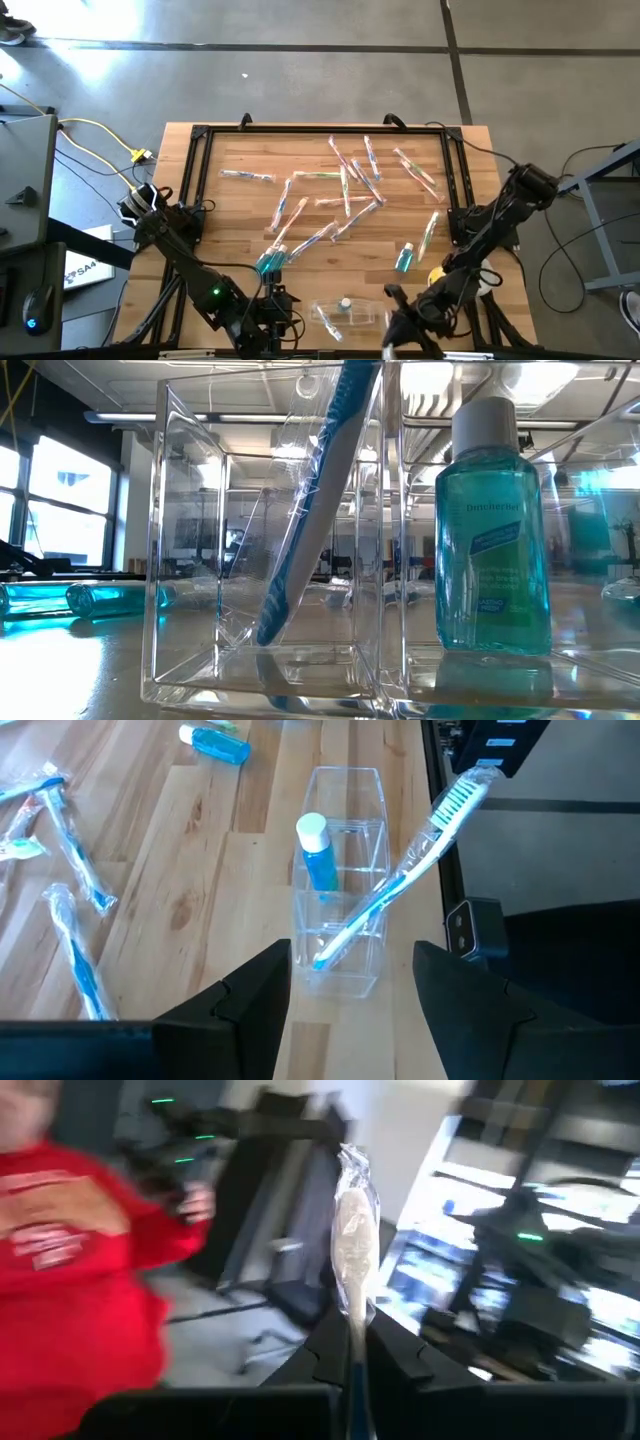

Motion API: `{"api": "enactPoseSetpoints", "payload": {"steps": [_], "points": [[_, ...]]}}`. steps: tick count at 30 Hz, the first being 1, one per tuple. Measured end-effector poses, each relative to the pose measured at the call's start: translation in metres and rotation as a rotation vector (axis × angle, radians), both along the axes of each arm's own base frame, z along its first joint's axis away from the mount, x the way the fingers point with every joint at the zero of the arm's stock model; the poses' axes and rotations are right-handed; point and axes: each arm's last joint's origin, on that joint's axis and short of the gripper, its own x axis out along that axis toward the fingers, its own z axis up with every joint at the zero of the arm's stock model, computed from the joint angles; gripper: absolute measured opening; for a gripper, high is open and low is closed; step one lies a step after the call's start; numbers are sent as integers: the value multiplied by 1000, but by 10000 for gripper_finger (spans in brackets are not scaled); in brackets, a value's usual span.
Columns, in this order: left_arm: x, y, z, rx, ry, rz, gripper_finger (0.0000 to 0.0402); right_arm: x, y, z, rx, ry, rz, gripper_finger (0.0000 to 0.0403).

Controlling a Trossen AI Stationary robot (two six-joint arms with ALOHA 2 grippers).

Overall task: Pick & Place toothbrushing station
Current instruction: Put the blue toothbrush into the transparent organizer

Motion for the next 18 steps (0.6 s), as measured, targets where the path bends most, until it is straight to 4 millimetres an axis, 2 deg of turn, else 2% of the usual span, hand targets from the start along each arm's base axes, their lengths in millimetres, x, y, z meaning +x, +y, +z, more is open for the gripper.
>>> {"api": "enactPoseSetpoints", "payload": {"steps": [3,8,14,18], "points": [[0,0,0,-3,-1,2,205,7,-3,6,-3,-1,146,8],[0,0,0,0,-4,6,205,22,-17,2,-26,13,340,8],[0,0,0,1,-5,7,205,37,-26,-8,-57,-17,484,9],[0,0,0,2,-4,7,205,46,-28,-23,-77,-2,554,9]]}}
